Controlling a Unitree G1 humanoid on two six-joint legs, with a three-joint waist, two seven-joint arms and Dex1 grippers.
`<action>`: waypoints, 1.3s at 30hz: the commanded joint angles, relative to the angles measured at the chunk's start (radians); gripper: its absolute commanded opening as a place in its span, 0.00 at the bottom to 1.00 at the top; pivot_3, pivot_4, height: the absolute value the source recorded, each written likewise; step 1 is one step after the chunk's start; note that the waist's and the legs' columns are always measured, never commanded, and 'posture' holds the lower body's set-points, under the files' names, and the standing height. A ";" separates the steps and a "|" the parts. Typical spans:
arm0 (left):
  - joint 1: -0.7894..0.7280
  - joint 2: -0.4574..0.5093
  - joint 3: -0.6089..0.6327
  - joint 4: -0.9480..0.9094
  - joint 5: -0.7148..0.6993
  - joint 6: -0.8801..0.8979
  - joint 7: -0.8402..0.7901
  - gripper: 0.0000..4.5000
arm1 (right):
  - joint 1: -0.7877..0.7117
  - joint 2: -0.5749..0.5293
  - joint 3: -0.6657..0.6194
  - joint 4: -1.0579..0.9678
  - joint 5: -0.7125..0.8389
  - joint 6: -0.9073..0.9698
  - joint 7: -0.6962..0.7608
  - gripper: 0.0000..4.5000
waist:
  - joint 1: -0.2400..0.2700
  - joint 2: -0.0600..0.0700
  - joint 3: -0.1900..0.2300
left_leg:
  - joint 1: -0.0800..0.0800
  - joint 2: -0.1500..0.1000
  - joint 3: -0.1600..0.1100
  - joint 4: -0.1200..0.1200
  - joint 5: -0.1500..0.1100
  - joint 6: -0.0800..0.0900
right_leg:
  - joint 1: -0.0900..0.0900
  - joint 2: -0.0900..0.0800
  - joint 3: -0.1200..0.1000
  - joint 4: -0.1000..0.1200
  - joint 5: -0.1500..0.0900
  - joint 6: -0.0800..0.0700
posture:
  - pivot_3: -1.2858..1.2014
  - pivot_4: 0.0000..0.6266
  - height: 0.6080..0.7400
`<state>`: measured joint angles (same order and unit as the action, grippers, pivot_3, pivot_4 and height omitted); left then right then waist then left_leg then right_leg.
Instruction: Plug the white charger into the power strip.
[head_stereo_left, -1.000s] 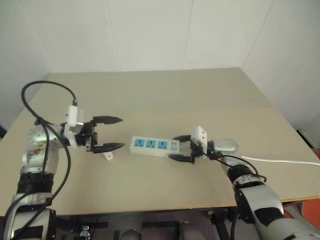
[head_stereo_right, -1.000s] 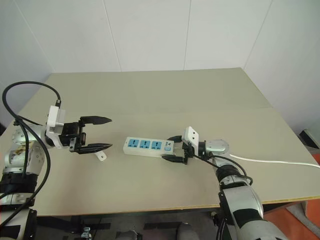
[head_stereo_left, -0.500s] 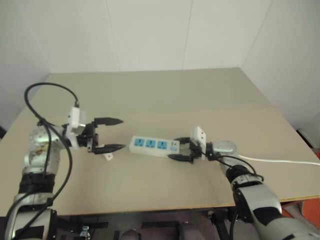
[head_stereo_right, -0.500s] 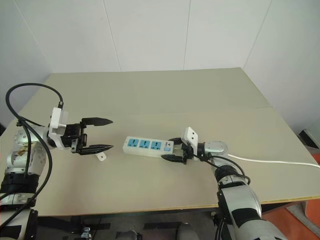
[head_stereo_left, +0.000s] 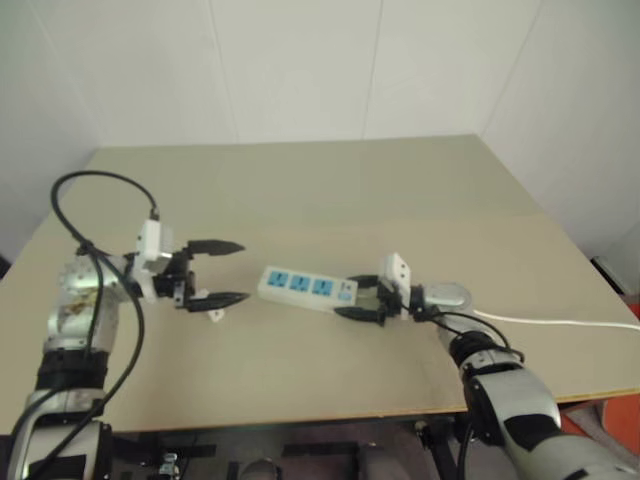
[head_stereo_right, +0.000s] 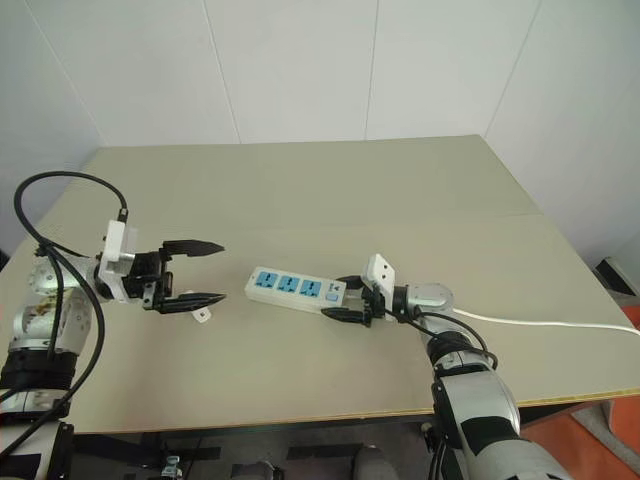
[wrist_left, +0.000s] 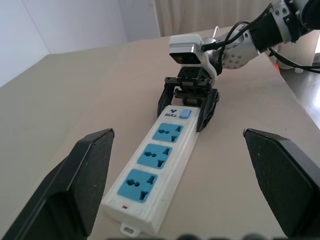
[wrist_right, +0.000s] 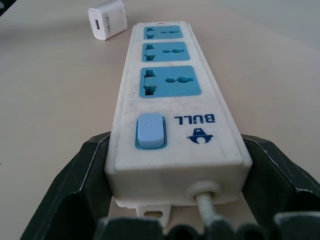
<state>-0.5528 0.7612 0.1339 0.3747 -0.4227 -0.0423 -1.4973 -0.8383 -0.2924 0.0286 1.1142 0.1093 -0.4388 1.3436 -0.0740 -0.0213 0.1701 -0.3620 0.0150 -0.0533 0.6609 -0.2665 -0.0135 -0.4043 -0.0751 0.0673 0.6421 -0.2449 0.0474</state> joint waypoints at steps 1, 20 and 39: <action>-0.036 0.059 -0.016 0.031 0.125 -0.027 0.112 1.00 | 0.041 -0.022 -0.018 -0.107 0.044 -0.021 0.056 0.76 | 0.002 0.000 0.000 | 0.000 0.000 0.000 0.000 0.000 0.000 | 0.000 0.000 0.000 0.000 0.000 0.000 | 0.52 0.24 1.00; -0.712 0.279 -0.708 0.484 0.110 -0.491 -0.117 1.00 | 0.317 -0.153 0.075 -0.655 0.149 0.256 0.190 0.76 | 0.006 -0.001 0.001 | -0.004 -0.001 -0.002 0.000 0.001 -0.001 | -0.001 0.000 -0.002 0.000 0.000 0.001 | 0.52 0.24 1.00; -0.942 0.149 -1.455 0.664 0.015 -0.951 -0.117 1.00 | 0.336 -0.149 0.101 -0.674 0.135 0.270 0.134 0.76 | 0.013 -0.002 0.002 | -0.007 -0.001 -0.002 0.004 0.000 0.000 | -0.002 0.000 -0.001 0.000 0.000 0.001 | 0.52 0.24 1.00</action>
<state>-1.4582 0.8996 -1.3092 1.0205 -0.3864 -0.9671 -1.6110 -0.5030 -0.4412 0.1319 0.4779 0.2318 -0.1736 1.4879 -0.0609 -0.0231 0.1717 -0.3685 0.0142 -0.0550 0.6651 -0.2663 -0.0133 -0.4065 -0.0746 0.0666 0.6418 -0.2452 0.0489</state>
